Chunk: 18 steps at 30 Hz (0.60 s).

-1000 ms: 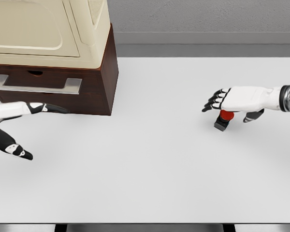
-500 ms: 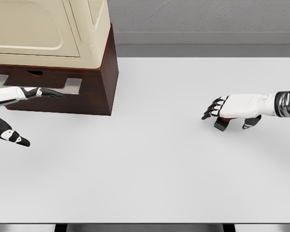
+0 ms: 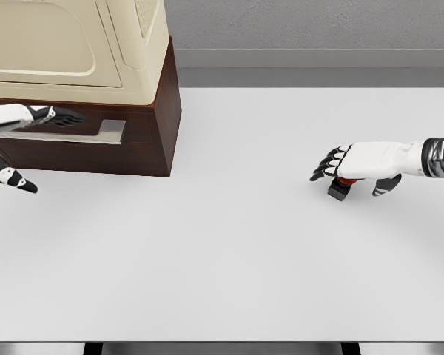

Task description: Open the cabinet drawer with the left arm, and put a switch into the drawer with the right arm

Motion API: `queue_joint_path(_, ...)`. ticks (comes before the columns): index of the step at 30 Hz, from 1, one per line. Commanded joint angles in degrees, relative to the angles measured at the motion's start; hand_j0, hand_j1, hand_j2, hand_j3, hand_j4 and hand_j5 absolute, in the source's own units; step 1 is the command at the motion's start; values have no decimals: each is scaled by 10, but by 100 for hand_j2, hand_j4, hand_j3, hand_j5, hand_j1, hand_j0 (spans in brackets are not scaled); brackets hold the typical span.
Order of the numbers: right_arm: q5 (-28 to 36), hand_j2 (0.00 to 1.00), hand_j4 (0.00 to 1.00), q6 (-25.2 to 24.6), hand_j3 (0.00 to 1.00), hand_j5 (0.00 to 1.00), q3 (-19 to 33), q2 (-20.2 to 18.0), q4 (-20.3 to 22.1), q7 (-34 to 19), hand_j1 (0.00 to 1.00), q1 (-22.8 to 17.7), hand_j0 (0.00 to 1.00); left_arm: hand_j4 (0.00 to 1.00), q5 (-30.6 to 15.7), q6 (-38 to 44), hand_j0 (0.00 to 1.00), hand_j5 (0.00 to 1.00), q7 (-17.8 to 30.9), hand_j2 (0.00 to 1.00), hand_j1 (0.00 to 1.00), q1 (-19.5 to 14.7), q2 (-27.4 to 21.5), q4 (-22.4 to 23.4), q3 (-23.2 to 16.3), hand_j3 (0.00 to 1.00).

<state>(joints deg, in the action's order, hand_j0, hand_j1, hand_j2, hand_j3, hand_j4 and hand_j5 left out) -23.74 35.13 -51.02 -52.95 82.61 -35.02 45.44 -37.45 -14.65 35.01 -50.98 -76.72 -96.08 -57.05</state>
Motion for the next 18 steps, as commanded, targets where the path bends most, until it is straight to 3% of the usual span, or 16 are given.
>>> queue_joint_path(1, 3, 100, 100, -1, 100, 100, 0, 0, 0, 0, 100, 0, 100, 100, 14, 4, 100, 100, 0, 100, 100, 0, 3, 17, 2, 100)
queue_joint_path(7, 3, 100, 100, -1, 100, 100, 0, 0, 0, 0, 100, 0, 100, 100, 54, 3, 100, 100, 0, 100, 100, 2, 4, 20, 0, 100)
queue_joint_path(18, 3, 100, 100, -1, 100, 100, 0, 0, 0, 0, 100, 0, 100, 100, 61, 4, 100, 100, 0, 100, 100, 5, 3, 54, -3, 100)
